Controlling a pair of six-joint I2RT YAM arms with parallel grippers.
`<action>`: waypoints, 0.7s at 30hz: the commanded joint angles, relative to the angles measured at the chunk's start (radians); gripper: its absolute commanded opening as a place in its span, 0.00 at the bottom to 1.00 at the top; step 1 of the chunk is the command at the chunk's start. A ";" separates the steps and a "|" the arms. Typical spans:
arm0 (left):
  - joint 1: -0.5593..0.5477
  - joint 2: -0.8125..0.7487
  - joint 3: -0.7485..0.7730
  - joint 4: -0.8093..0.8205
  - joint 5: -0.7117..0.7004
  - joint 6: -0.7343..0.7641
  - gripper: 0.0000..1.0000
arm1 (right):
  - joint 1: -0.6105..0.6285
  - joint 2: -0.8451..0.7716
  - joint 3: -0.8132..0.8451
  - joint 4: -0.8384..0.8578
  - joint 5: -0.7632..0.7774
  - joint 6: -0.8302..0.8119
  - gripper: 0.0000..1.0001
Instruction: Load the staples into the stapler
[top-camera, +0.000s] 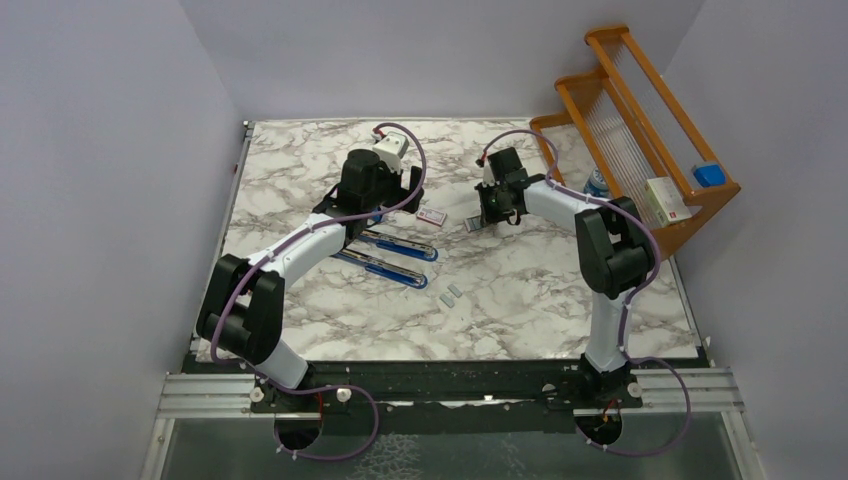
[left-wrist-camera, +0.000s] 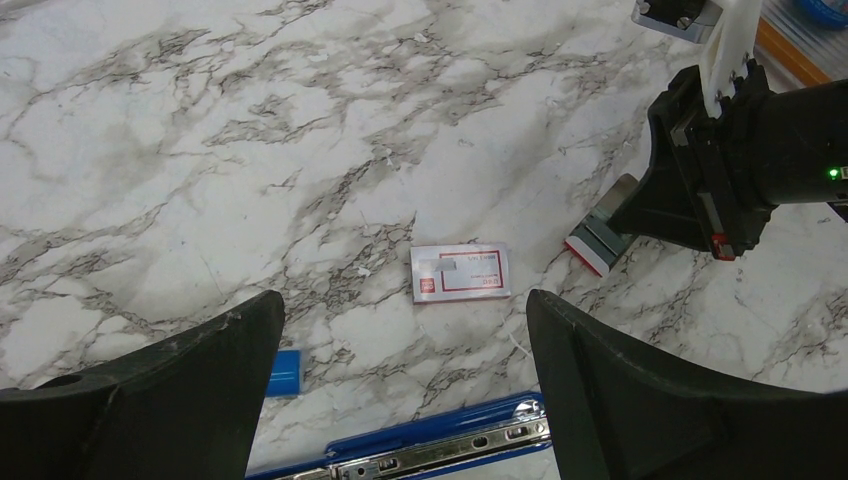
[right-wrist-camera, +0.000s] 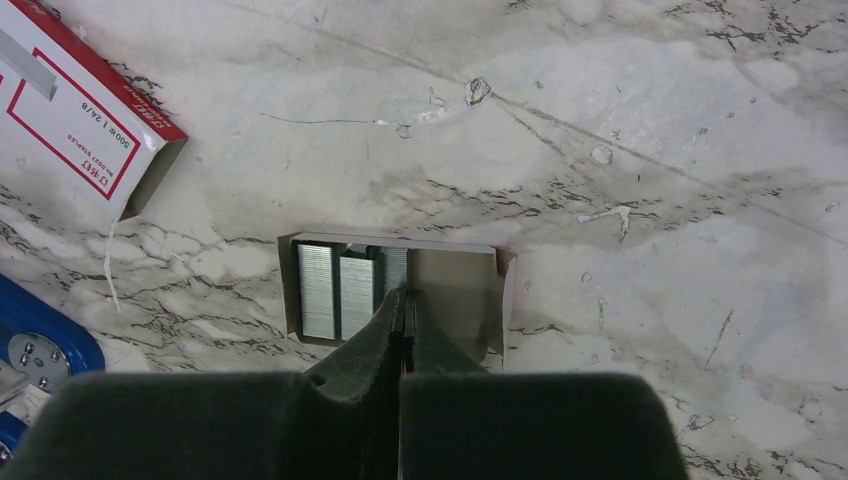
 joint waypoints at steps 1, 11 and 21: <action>0.002 0.004 0.034 0.004 0.020 -0.005 0.93 | -0.001 -0.002 0.005 -0.009 0.018 0.004 0.01; 0.002 0.006 0.038 0.002 0.026 -0.002 0.93 | 0.000 -0.072 -0.003 0.013 0.018 0.043 0.01; 0.003 0.008 0.042 0.005 0.047 -0.015 0.94 | 0.000 -0.109 -0.006 0.006 0.019 0.052 0.01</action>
